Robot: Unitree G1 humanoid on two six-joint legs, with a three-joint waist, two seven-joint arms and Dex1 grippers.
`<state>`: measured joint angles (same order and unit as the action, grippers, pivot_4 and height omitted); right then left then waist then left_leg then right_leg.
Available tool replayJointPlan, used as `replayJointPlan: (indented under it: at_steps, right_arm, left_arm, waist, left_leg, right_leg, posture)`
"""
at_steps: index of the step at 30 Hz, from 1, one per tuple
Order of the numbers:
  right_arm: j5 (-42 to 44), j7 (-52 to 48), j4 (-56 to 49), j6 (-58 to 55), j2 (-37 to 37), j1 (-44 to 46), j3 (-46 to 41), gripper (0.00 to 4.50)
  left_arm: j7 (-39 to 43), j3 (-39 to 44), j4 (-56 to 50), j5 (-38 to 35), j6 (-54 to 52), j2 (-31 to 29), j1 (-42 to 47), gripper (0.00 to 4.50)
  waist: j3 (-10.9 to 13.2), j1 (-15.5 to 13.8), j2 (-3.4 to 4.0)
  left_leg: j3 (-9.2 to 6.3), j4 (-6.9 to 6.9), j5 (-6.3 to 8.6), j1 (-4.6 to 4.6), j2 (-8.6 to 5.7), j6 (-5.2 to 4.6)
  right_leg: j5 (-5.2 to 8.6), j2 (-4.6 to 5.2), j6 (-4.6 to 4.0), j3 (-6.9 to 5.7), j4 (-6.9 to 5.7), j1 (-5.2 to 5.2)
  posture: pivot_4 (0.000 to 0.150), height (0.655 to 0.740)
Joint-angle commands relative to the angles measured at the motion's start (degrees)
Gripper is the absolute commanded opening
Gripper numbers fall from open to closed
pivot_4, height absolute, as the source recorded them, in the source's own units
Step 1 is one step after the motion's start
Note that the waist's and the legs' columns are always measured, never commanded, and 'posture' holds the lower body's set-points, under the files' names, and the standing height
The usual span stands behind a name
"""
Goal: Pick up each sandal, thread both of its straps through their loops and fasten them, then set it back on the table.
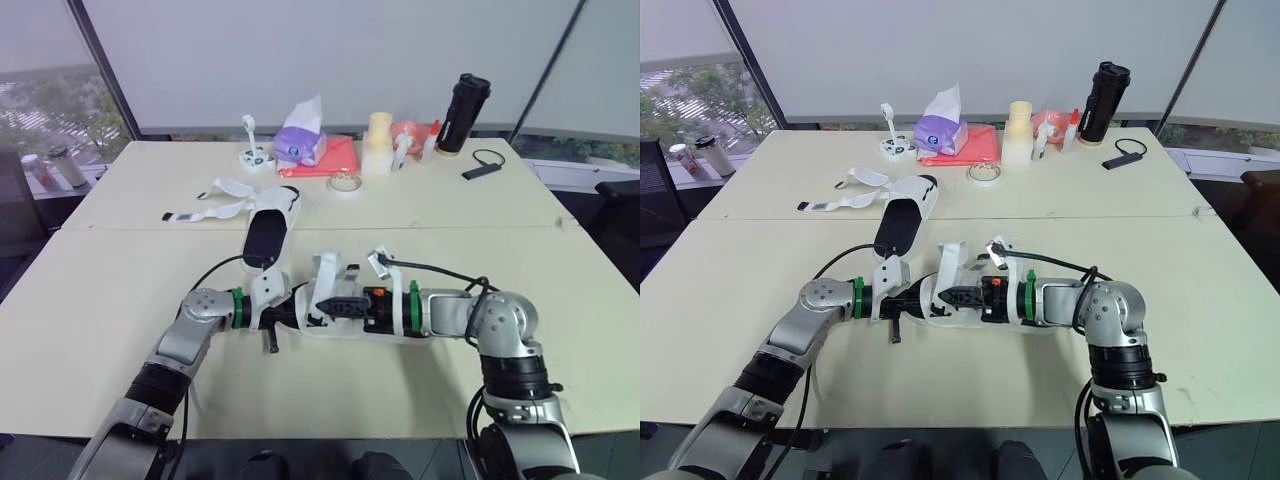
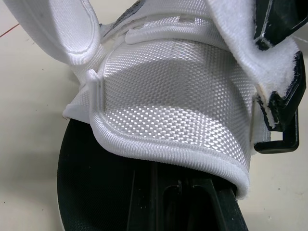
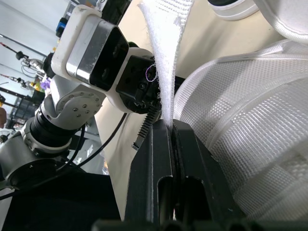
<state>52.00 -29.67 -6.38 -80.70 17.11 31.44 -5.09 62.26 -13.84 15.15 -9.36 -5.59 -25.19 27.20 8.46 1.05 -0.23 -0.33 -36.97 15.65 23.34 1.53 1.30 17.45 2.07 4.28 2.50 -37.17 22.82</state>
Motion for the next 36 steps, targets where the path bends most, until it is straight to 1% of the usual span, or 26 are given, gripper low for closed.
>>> replayJointPlan:
  at_steps: [1, 4, 6, 8, 12, 21, 24, 28, 32, 34, 36]
  right_arm:
    - [-2.1, -0.6, -1.3, 1.0, 2.2, -1.2, 3.2, 0.02]
    - [-6.3, -2.5, -2.7, 6.0, 5.7, -1.6, 8.7, 0.02]
    - [-10.5, -4.9, -4.0, 11.6, 8.8, -1.6, 13.6, 0.02]
    - [-12.6, -7.0, -4.8, 15.5, 10.5, -1.6, 16.3, 0.02]
    - [-15.4, -11.4, -7.3, 23.0, 12.1, -1.1, 19.0, 0.02]
    - [-18.8, -20.1, -10.1, 29.9, 15.6, -0.6, 22.9, 0.02]
    - [-22.1, -23.2, -8.5, 33.2, 17.4, 0.2, 25.1, 0.02]
    - [-28.1, -25.9, -1.6, 39.4, 18.2, 2.8, 27.0, 0.02]
    - [-31.7, -29.2, 1.9, 43.3, 19.1, 4.2, 28.6, 0.02]
    - [-32.6, -31.1, 3.6, 44.4, 19.2, 5.1, 29.0, 0.02]
    - [-30.0, -32.5, 4.4, 41.6, 18.4, 6.1, 27.3, 0.02]
  left_arm:
    - [-1.0, -1.5, 3.1, 3.0, -1.4, -1.0, -2.1, 0.0]
    - [-1.0, -1.5, 3.0, 3.0, -1.4, -1.0, -2.1, 0.0]
    - [-1.0, -1.5, 3.1, 3.0, -1.3, -1.0, -2.1, 0.0]
    - [-1.0, -1.5, 3.1, 3.0, -1.2, -1.0, -2.2, 0.0]
    - [-1.1, -1.5, 3.2, 3.0, -1.1, -1.0, -2.1, 0.0]
    - [-1.2, -1.5, 3.4, 3.0, -1.0, -0.9, -2.0, 0.0]
    - [-1.3, -1.6, 3.4, 3.0, -0.9, -0.8, -2.0, 0.0]
    - [-1.5, -1.5, 3.3, 2.9, -0.9, -0.7, -2.2, 0.0]
    - [-1.6, -1.4, 2.8, 2.9, -0.9, -0.9, -2.8, 0.0]
    - [-1.8, -1.3, 2.6, 2.9, -1.1, -0.9, -2.9, 0.0]
    - [-2.1, -1.3, 2.6, 2.8, -1.1, -0.8, -2.9, 0.0]
  waist:
    - [0.0, 0.0, 0.0]
    - [0.0, 0.0, 0.0]
    - [0.0, 0.0, 0.01]
    - [0.0, -0.1, 0.0]
    - [0.0, -0.1, 0.0]
    - [0.0, -0.2, 0.0]
    - [0.0, -0.1, 0.0]
    - [0.0, -0.1, -0.01]
    - [0.0, -0.2, 0.0]
    - [0.0, -0.2, -0.01]
    - [0.0, -0.2, -0.01]
  left_leg:
    - [0.0, 0.0, 0.0, 0.0, 0.0, 0.0]
    - [0.0, 0.0, 0.0, 0.0, 0.0, 0.0]
    - [0.0, 0.0, 0.0, -0.01, 0.0, 0.0]
    - [0.0, 0.0, 0.0, -0.01, 0.0, 0.0]
    - [0.0, 0.0, 0.0, -0.02, 0.0, 0.0]
    - [0.0, 0.0, 0.0, -0.01, -0.01, 0.0]
    - [0.0, 0.0, 0.0, -0.01, 0.0, 0.0]
    - [0.0, -0.01, 0.0, -0.02, -0.01, 0.0]
    - [0.0, -0.01, 0.0, -0.03, -0.01, 0.0]
    - [0.0, -0.02, 0.0, -0.03, -0.01, 0.0]
    - [0.0, -0.03, 0.0, -0.07, -0.01, 0.0]
  right_leg:
    - [0.0, 0.0, -0.01, 0.0, 0.0, 0.0]
    - [0.01, 0.01, -0.01, 0.0, 0.03, -0.01]
    - [0.01, 0.0, -0.01, 0.0, 0.06, -0.03]
    - [0.01, 0.01, -0.02, -0.01, 0.08, -0.05]
    - [0.01, 0.01, -0.02, -0.01, 0.08, -0.05]
    - [0.01, 0.01, -0.02, -0.01, 0.08, -0.04]
    - [0.02, 0.01, -0.03, -0.01, 0.09, -0.04]
    - [0.03, 0.01, -0.05, -0.01, 0.09, -0.05]
    - [0.03, 0.01, -0.05, -0.01, 0.09, -0.05]
    - [0.02, 0.01, -0.05, -0.01, 0.08, -0.06]
    - [0.02, 0.02, -0.05, -0.01, 0.07, -0.09]
  posture:
    - [0.15, 0.74]
    - [0.15, 0.74]
    - [0.15, 0.74]
    - [0.15, 0.74]
    - [0.15, 0.74]
    - [0.15, 0.74]
    - [0.15, 0.74]
    - [0.15, 0.74]
    - [0.15, 0.74]
    - [0.15, 0.74]
    - [0.15, 0.74]
